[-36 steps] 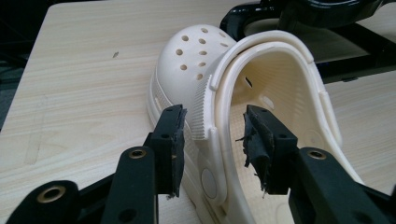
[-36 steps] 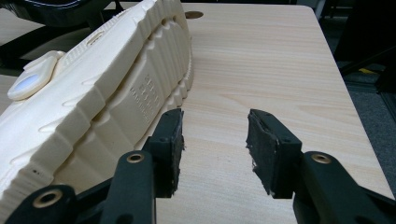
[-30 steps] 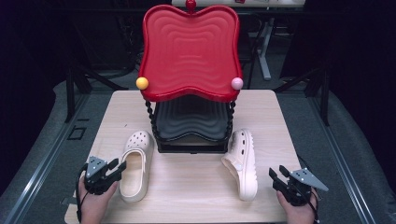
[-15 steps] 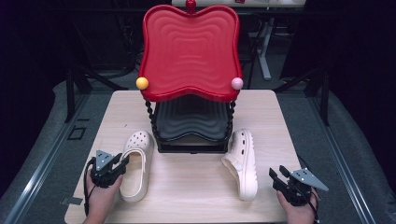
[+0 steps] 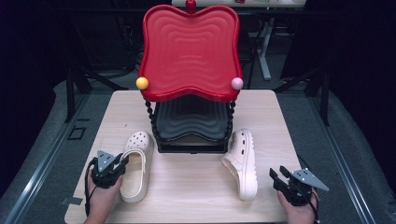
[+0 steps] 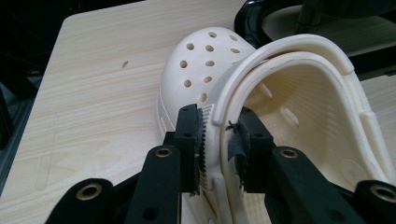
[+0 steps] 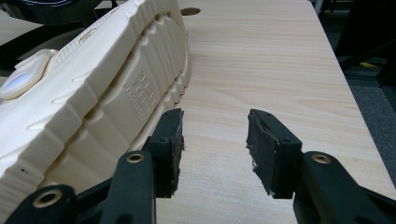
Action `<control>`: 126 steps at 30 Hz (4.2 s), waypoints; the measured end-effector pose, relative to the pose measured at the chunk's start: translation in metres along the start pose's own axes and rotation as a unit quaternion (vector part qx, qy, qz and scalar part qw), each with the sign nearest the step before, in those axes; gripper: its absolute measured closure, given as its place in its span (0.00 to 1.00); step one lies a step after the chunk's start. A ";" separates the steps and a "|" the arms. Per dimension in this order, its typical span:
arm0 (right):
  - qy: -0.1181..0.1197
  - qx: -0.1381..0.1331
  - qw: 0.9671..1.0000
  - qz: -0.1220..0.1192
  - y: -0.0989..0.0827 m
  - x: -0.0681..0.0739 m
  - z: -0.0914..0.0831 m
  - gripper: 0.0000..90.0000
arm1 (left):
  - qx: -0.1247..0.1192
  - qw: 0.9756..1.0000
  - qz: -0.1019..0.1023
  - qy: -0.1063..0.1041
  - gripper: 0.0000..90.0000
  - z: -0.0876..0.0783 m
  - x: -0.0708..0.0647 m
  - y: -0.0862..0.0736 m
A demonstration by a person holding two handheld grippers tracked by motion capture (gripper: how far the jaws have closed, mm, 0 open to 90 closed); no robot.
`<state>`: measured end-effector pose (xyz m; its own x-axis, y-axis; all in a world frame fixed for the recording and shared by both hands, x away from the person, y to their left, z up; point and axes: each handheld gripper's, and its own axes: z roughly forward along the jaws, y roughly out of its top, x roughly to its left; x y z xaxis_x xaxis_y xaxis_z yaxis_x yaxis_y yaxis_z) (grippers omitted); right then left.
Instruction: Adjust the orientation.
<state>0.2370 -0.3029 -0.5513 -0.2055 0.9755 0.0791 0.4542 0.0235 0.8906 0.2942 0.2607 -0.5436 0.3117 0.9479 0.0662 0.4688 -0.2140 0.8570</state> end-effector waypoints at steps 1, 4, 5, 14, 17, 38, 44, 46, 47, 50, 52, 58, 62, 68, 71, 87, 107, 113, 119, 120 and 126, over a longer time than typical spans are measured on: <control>0.000 0.000 1.000 0.000 0.000 0.000 0.000 0.61 | -0.001 1.000 0.000 -0.002 0.82 -0.001 0.000 0.000; 0.001 -0.003 1.000 0.000 0.001 0.000 -0.001 0.61 | 0.000 1.000 -0.003 -0.008 0.82 -0.002 -0.002 -0.001; 0.000 -0.003 1.000 0.000 0.001 0.000 -0.001 0.61 | 0.000 1.000 -0.003 -0.010 0.82 -0.003 -0.002 -0.001; 0.005 -0.012 1.000 -0.011 0.004 0.005 -0.006 0.65 | 0.015 1.000 -0.014 -0.018 0.82 -0.021 -0.013 -0.005; 0.010 -0.014 1.000 -0.021 0.007 0.012 -0.008 0.72 | 0.017 1.000 -0.016 -0.017 0.82 -0.024 -0.013 -0.007; 0.064 -0.016 0.992 -0.105 0.026 0.067 0.001 0.90 | -0.002 0.999 -0.031 -0.036 0.67 -0.023 -0.010 -0.013; 0.079 -0.014 0.990 -0.118 0.026 0.071 0.003 0.90 | -0.008 0.999 -0.035 -0.036 0.61 -0.023 -0.008 -0.014; 0.079 -0.012 0.989 -0.123 0.026 0.073 0.003 0.90 | -0.008 0.999 -0.037 -0.035 0.60 -0.023 -0.008 -0.014; 0.079 -0.012 0.989 -0.126 0.026 0.073 0.003 0.90 | -0.008 0.999 -0.038 -0.036 0.59 -0.023 -0.007 -0.014; 0.078 -0.014 0.989 -0.122 0.025 0.072 0.003 0.91 | -0.009 0.999 -0.039 -0.036 0.58 -0.023 -0.007 -0.014; 0.078 -0.015 0.990 -0.120 0.025 0.071 0.003 0.91 | -0.008 0.999 -0.039 -0.037 0.57 -0.023 -0.007 -0.014; 0.076 -0.015 0.991 -0.108 0.025 0.067 0.001 0.91 | -0.010 0.998 -0.041 -0.037 0.56 -0.023 -0.006 -0.015; 0.077 -0.016 0.994 -0.082 0.025 0.059 -0.002 0.92 | -0.010 0.998 -0.041 -0.038 0.56 -0.023 -0.006 -0.015; 0.069 -0.019 0.996 -0.061 0.024 0.047 -0.007 0.92 | -0.008 0.998 -0.041 -0.039 0.56 -0.023 -0.006 -0.015; 0.057 -0.017 0.997 -0.056 0.024 0.043 -0.010 0.94 | -0.007 0.998 -0.040 -0.039 0.56 -0.022 -0.006 -0.015; 0.000 0.030 0.999 0.019 0.019 0.005 -0.010 1.00 | -0.003 0.998 -0.043 -0.044 0.57 -0.021 -0.005 -0.015; -0.034 0.052 0.997 0.042 0.016 -0.006 0.001 1.00 | -0.004 0.998 -0.043 -0.046 0.57 -0.021 -0.005 -0.015; -0.033 0.013 0.999 0.025 0.025 0.003 -0.005 1.00 | -0.002 0.998 -0.041 -0.046 0.57 -0.021 -0.006 -0.015; -0.035 0.022 0.999 0.021 0.025 0.004 0.001 0.93 | -0.001 0.998 -0.043 -0.045 0.57 -0.021 -0.005 -0.016; -0.042 0.021 0.999 0.016 0.025 0.006 0.001 0.90 | -0.001 0.998 -0.043 -0.045 0.57 -0.021 -0.005 -0.016; -0.068 0.028 0.997 -0.015 0.024 0.018 0.007 0.70 | -0.004 0.998 -0.046 -0.044 0.57 -0.021 -0.004 -0.016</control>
<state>0.2507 -0.2831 -0.5316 -0.1025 0.9947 -0.0128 0.4980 0.0624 0.8649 0.2685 0.2648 -0.5468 0.3384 0.9392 -0.0580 0.4924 -0.1242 0.8614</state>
